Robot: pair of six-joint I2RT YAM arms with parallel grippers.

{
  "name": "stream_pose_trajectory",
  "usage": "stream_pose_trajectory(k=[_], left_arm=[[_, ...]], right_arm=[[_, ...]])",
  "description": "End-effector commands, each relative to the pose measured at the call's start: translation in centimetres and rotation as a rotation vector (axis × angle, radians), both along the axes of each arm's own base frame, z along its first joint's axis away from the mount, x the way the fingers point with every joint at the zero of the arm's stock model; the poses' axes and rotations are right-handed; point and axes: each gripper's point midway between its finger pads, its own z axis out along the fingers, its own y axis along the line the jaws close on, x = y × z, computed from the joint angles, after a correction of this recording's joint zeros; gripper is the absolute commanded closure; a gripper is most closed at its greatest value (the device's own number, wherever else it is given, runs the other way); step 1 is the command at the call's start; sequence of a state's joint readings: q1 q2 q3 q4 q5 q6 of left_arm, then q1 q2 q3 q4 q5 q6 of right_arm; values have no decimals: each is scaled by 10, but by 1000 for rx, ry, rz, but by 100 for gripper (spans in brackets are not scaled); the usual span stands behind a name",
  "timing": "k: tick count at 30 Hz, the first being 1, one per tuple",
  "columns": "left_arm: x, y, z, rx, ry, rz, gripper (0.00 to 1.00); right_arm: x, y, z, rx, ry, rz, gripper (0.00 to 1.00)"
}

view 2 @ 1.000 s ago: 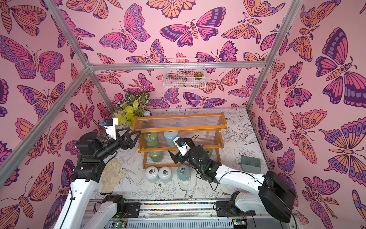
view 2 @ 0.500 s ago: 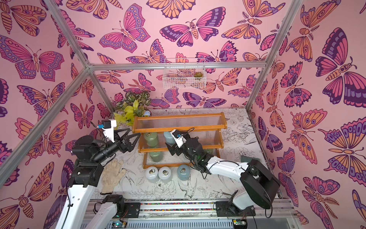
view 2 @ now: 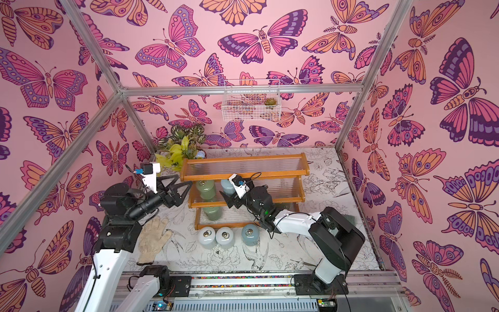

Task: Remove the tea canisters from the shelf
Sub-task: Pick up the tea canister from the shelf.

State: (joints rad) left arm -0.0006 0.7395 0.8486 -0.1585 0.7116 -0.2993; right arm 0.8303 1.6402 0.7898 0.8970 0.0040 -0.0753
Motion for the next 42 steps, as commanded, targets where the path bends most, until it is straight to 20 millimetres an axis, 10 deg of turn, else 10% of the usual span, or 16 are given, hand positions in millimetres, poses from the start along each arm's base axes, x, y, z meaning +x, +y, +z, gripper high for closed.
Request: stream_pose_trajectory(k=[1,13,27,42], left_arm=[[-3,-3,7,10,-18,-22,1],[3,-3,4,22,-9,-21,1],[4,-2,3,30,-13,-12,1],[4,-3,18,35,-52,-22,1]], right_arm=[[11,-3,7,48,0,-36,5],[0,0,18,35,-30,28,58],[-60,-22,78,92,-91,189,62],[-92,-137,2,96,122,-152,63]])
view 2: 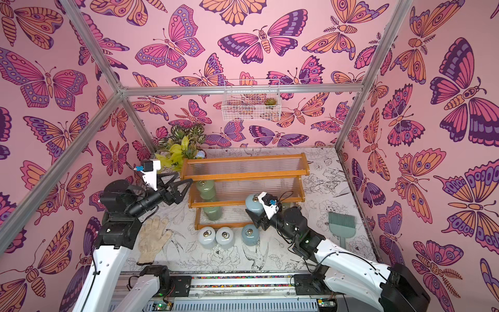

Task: Remove the tea canisters from the shelf
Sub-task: Pick up the tea canister from the shelf, then place the tea canister at the center of the board.

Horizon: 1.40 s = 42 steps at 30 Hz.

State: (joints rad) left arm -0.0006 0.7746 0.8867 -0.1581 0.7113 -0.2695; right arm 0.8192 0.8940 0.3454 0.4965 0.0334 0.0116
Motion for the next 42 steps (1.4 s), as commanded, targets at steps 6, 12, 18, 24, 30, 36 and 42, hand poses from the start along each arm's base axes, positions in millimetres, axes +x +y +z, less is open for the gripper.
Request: stream_pose_trajectory(k=[6,12,18,24,30,36,42], left_arm=[[7,-7,12,6,-17,-46,1],[11,-10,13,3,-15,-56,1],[11,-9,14,5,-18,-48,1],[12,-9,11,7,-14,-45,1],[13,-9,8,7,-6,-45,1],[12,-9,10,7,-13,-41,1],[11,-8,12,6,-18,-38,1]], right_arm=[[0,-47,-13,92,26,-227,63],[-2,-54,-42,68,97,-261,63],[-10,-51,-76,64,195,-243,63],[-20,-48,-90,45,236,-229,63],[-25,-55,-116,11,264,-248,59],[-21,-61,-117,19,229,-281,54],[-24,-65,-123,-6,249,-283,49]])
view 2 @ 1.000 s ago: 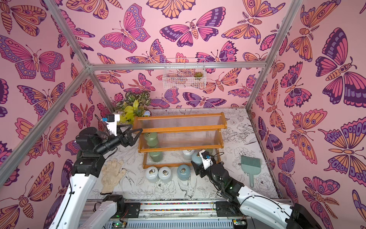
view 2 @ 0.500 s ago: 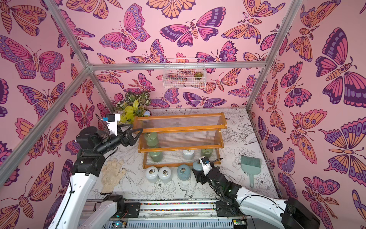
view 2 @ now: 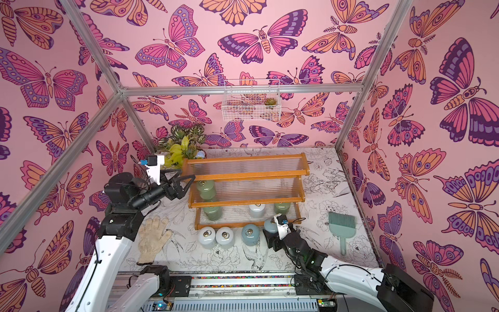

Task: Remove the tea canisters from the shelf
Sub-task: Place the tea canister at the center of the board.

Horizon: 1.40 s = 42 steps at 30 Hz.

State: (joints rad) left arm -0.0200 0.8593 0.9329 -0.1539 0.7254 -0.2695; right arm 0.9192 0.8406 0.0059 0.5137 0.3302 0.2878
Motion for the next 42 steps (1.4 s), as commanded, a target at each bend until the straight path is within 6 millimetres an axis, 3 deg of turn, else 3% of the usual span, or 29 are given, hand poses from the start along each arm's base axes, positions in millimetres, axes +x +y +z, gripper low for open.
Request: stream_pose_trajectory(k=[1,5,16,20,30,33,36,42], left_arm=[[-3,-1,14,6,-54,-5,1],[-4,-1,13,6,-53,-2,1],[-6,0,14,2,-55,7,1],[-7,1,14,3,-61,14,1],[-7,2,12,5,-58,22,1],[-7,2,11,5,-56,25,1],[-7,3,11,7,-57,26,1],[-6,3,9,10,-55,28,1]], right_arm=[[1,-2,10,30,-27,-22,49],[-4,-8,4,1,-12,-25,47],[-5,-8,-1,-24,8,-20,23],[-5,-5,-2,-45,13,-6,1],[-5,-2,8,-57,-12,6,1],[-5,-2,20,-56,-39,13,1],[-1,4,48,-33,-84,26,1],[0,16,73,-24,-127,69,1]])
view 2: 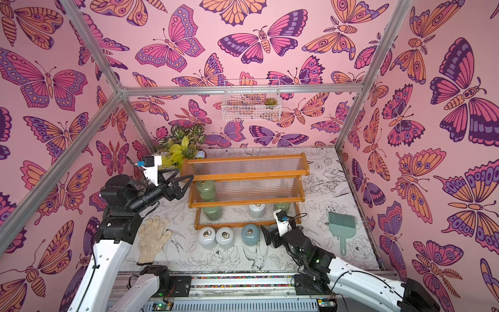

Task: Remove the tea canisters from the shelf
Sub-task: Place the tea canister at the center of the board, then pick up the tea canister from the shelf.

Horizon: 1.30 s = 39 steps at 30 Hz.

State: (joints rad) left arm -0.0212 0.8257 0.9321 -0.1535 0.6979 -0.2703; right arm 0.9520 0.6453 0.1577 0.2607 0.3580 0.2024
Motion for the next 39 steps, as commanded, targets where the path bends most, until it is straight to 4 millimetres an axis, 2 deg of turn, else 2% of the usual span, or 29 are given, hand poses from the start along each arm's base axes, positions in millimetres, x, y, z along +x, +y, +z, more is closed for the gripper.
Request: stream_pose_trajectory(k=[1,6,12,16,21,27,31,32,39], left_arm=[[-1,0,1,8,-22,3,1],[0,0,0,7,-19,3,1],[-1,-1,-6,8,-9,-1,1],[-4,-1,-8,7,-9,0,1],[-9,-1,-10,3,-9,-3,1],[-13,-1,-14,2,-11,0,1],[-14,-2,-15,1,-5,-9,1],[-14,-2,-15,1,-4,-11,1],[-17,-3,-15,4,-2,-20,1]], right_arm=[[-1,8,15,-29,-34,41,1],[4,32,53,-34,-122,119,1],[14,85,94,-37,-192,268,1],[23,122,108,-21,-195,346,1],[37,165,119,21,-209,417,1],[50,202,135,122,-292,468,1],[60,222,136,132,-304,487,1],[65,228,127,122,-296,487,1],[87,252,120,102,-310,475,1]])
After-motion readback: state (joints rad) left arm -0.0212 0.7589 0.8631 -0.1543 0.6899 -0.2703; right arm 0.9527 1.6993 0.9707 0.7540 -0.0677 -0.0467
